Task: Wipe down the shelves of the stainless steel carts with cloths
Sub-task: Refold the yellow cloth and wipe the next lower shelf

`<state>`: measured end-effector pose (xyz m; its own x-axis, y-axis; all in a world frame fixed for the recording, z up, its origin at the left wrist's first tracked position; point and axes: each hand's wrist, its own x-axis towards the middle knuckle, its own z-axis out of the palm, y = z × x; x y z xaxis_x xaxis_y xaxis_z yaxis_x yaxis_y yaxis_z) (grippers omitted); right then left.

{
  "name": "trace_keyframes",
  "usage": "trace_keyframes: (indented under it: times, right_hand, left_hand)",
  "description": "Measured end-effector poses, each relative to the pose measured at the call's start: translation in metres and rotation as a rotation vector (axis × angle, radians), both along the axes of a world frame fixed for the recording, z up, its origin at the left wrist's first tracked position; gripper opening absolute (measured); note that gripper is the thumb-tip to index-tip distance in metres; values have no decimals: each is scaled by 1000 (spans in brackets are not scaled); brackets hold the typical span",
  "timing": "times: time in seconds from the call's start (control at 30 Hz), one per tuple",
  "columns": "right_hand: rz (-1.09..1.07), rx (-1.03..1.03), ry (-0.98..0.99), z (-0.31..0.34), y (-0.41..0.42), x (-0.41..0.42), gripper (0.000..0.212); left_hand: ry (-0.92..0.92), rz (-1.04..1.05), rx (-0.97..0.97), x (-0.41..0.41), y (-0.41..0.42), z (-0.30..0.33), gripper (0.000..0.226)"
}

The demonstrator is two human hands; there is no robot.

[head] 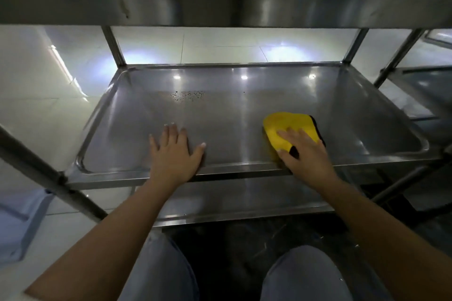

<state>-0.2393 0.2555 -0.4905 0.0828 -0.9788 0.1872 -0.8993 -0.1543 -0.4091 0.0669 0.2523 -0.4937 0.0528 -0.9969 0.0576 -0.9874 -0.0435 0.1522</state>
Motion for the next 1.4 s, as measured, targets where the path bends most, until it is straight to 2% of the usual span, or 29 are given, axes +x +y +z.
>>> trace_keyframes:
  times: [0.13, 0.2, 0.27, 0.4, 0.5, 0.6, 0.77, 0.87, 0.97, 1.13, 1.2, 1.3, 1.4]
  right_hand:
    - [-236, 84, 56, 2, -28, -29, 55]
    - [-267, 140, 86, 3, -47, -16, 57]
    - [-205, 166, 112, 4, -63, 16, 57]
    - [95, 137, 151, -2, -70, 105, 57]
    - [237, 118, 137, -7, -67, 123, 54]
    - [212, 56, 134, -7, -68, 83, 53]
    - [-129, 59, 123, -1, -71, -40, 49]
    - [-254, 114, 100, 1, -70, -67, 52]
    - [-213, 130, 111, 5, -70, -43, 55]
    - [200, 51, 142, 0, -57, 1, 55]
    - [268, 45, 124, -1, -60, -7, 54]
    - [197, 45, 96, -1, -78, -43, 53]
    - [-47, 23, 88, -1, -103, -92, 48]
  left_hand:
    - [-27, -18, 6, -4, -2, -4, 79]
    - [-11, -10, -5, -5, -5, -7, 82]
    - [-6, -17, 5, -3, -8, -9, 85]
    - [3, -42, 59, 2, -10, -11, 75]
    - [-35, -48, 77, 5, -10, -7, 71]
    - [-103, -71, 114, 6, -8, -2, 70]
    - [-136, -73, 138, 2, -7, 3, 70]
    - [-113, -11, 173, -6, -11, 8, 73]
    - [-31, 36, 174, -31, -21, 16, 81]
    - [-36, 36, 154, -102, -41, 10, 81]
    - [-41, 66, 144, -107, -47, 0, 83]
    - [-40, 42, 130, -95, -52, -12, 88]
    - [-58, 25, 99, -92, -54, -19, 98]
